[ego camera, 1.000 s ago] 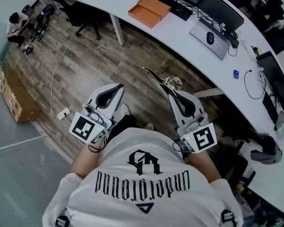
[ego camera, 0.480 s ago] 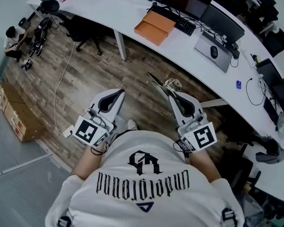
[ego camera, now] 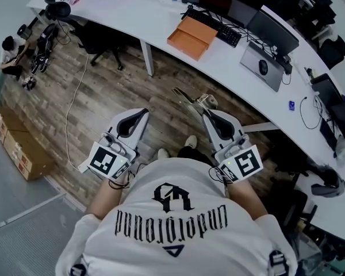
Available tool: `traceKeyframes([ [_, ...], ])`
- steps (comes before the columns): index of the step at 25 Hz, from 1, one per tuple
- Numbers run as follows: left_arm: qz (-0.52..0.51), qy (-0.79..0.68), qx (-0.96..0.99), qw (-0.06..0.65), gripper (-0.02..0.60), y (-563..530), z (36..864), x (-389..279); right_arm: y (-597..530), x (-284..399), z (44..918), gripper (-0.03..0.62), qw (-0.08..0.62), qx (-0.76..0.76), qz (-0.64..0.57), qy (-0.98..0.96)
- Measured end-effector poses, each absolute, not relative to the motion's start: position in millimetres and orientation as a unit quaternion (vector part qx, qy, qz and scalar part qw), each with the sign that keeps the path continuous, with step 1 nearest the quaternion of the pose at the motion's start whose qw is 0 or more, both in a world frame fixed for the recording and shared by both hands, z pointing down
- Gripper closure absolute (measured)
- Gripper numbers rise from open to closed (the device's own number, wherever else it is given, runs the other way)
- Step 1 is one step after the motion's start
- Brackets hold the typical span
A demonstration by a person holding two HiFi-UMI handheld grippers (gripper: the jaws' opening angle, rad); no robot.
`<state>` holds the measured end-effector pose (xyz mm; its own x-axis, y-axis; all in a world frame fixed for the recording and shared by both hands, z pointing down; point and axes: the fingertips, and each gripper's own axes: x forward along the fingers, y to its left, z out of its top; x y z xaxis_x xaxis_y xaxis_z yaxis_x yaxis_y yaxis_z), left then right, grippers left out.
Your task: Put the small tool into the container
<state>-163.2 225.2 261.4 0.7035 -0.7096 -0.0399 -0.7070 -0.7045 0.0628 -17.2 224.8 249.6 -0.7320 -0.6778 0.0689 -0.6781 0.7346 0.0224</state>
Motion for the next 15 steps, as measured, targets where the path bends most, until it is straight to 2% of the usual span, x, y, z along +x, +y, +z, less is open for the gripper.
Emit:
traceKeyframes([
  [15, -0.017, -0.41, 0.912, 0.031, 0.568, 175, 275, -168, 159, -18, 257, 0.567, 0.018, 0.343, 0.019, -0.939],
])
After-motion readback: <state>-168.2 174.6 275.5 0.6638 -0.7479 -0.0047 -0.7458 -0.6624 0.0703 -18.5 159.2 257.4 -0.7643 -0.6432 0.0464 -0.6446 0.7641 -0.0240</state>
